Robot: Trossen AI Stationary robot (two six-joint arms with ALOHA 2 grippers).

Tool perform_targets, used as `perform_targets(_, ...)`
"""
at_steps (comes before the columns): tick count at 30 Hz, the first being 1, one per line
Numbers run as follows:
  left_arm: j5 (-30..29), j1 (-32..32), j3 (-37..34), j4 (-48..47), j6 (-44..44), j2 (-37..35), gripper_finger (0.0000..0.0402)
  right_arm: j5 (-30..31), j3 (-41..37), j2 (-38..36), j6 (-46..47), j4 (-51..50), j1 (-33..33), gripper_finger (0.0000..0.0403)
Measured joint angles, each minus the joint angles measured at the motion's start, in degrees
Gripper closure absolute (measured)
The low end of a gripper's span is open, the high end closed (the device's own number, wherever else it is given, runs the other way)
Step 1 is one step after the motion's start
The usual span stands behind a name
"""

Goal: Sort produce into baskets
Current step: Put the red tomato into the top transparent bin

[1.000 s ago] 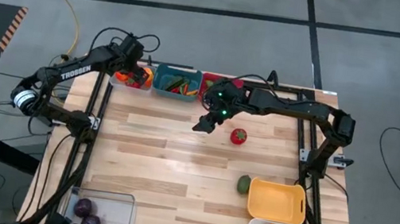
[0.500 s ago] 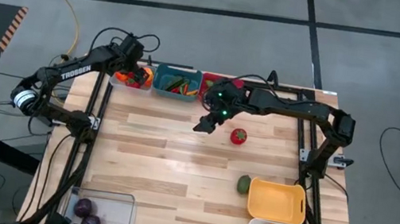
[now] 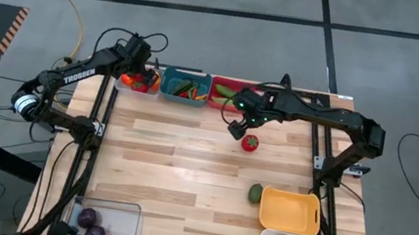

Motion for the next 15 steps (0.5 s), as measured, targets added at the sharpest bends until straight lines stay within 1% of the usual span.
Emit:
perform_targets(3, 1.40, -0.04, 0.00, 0.11, 0.06, -0.02, 0.0072, 3.31, 0.00, 0.07, -0.01, -4.32, 0.40, 0.0007)
perform_targets(6, 1.73, -0.09, 0.00, 0.09, 0.34, -0.02, 0.0072, 3.65, -0.39, 0.41, -1.90, -7.86, 0.34, 0.0007)
perform_targets(15, 1.95, -0.09, 0.00, -0.05, 0.41, -0.02, 0.0072, 3.49, -6.07, 0.41, -2.80, -7.57, 0.38, 0.0007)
